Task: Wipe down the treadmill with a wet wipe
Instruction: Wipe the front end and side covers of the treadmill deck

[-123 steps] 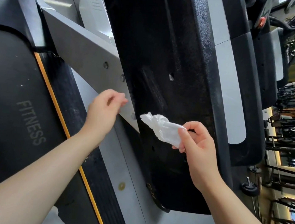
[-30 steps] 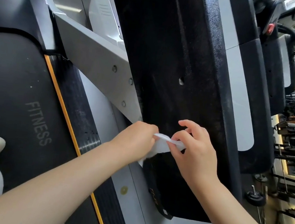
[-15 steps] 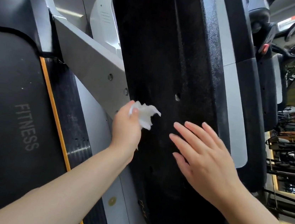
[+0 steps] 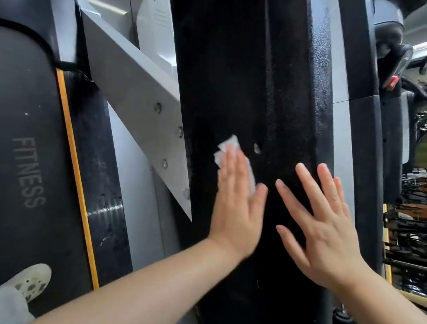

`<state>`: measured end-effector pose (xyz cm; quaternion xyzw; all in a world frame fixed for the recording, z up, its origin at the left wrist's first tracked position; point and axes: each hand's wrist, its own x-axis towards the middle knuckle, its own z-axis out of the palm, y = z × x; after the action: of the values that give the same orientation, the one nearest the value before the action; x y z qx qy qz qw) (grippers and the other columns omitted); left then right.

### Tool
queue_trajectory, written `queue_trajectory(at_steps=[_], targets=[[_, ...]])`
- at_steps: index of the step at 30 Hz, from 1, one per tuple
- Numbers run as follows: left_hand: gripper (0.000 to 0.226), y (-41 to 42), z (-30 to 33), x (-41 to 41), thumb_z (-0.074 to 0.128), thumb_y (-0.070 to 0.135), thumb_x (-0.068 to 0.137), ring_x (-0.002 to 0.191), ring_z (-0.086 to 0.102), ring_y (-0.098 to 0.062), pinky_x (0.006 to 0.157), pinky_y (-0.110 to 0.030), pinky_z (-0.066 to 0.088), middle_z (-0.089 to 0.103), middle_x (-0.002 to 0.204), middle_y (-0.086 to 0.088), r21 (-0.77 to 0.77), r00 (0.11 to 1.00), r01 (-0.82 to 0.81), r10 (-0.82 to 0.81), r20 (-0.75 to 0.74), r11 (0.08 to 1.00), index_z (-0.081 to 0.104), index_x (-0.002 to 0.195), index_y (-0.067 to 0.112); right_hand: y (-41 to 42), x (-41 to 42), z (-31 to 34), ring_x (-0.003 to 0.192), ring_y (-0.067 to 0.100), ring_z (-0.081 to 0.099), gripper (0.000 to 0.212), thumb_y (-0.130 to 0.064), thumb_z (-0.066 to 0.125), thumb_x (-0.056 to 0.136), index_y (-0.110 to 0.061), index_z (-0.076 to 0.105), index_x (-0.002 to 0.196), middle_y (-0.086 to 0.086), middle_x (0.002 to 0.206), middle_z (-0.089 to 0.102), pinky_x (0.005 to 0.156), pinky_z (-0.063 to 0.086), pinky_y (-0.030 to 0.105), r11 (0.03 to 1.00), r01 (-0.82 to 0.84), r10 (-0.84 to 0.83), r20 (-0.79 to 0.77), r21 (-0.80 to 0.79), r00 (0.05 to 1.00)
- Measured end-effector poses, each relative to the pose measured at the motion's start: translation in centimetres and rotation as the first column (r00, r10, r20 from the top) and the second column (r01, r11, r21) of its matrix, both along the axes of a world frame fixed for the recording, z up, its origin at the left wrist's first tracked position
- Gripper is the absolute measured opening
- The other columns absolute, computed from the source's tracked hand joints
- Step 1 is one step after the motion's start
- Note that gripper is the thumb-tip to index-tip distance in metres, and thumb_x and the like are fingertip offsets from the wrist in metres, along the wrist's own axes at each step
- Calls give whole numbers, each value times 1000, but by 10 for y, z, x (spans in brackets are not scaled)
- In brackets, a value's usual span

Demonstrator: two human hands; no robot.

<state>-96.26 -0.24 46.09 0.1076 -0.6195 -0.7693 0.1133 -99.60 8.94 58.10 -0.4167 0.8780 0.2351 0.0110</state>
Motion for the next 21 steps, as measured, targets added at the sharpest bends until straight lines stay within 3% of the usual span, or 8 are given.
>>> queue_trajectory(at_steps=[3,5,7,10,13,16,18,21], targets=[[64,11,-6,16,2,54,97,144,-19,-16,117,-28,-11,-24,154,-3,-252,982,92,-129,-135,964,-26,145,20,1,0,-1,147,25,1,53,-49,29,96,-21,33,142,7,153,20,119,2,40,999,5,-3,33,-47,999],[62,6,-18,11,0,53,97,143,-20,-13,117,-29,-11,-26,153,-1,-280,983,98,-138,-125,955,-25,145,22,1,0,-1,147,24,0,52,-43,35,94,-21,33,141,7,153,20,119,1,40,998,6,-3,47,-60,999],[64,0,-32,0,6,51,96,142,-22,-6,117,-28,-9,-27,153,6,-156,995,89,-94,-25,984,-23,145,22,1,-1,-1,147,24,0,57,-35,42,86,-21,34,141,7,152,21,119,1,40,998,10,-7,52,-70,999],[67,-16,-45,-23,5,65,89,140,-20,3,116,-27,-8,-28,151,19,190,973,62,-102,205,980,-22,143,33,0,-1,0,147,25,0,60,-30,44,82,-20,34,141,7,152,21,119,3,41,996,12,-6,69,-84,998],[69,-26,-31,-35,4,64,89,141,-17,-1,119,-35,-7,-23,154,12,368,940,-6,-121,319,930,-17,146,30,0,-1,-1,147,26,1,62,-27,43,81,-18,32,142,7,153,19,119,4,43,994,19,-10,91,-107,996],[63,-9,1,-15,5,52,97,139,-26,-4,116,-27,-15,-29,150,9,85,999,1,-5,43,996,-20,145,20,1,0,-1,147,27,3,67,-24,43,78,-16,28,144,6,155,16,119,6,46,987,43,-22,134,-153,991],[64,-2,-5,-9,2,52,96,140,-27,-8,113,-24,-17,-28,151,5,-69,994,39,-46,-94,997,-19,144,15,2,-2,0,147,27,5,70,-22,43,77,-16,25,144,7,155,14,119,6,46,983,50,-21,161,-179,987],[59,-13,-40,-27,8,47,99,141,-22,-4,115,-25,-13,-26,152,9,9,999,40,-40,23,999,-18,146,20,1,-1,0,147,26,4,73,-20,43,75,-16,21,144,8,155,13,119,5,45,981,59,-26,176,-185,984]])
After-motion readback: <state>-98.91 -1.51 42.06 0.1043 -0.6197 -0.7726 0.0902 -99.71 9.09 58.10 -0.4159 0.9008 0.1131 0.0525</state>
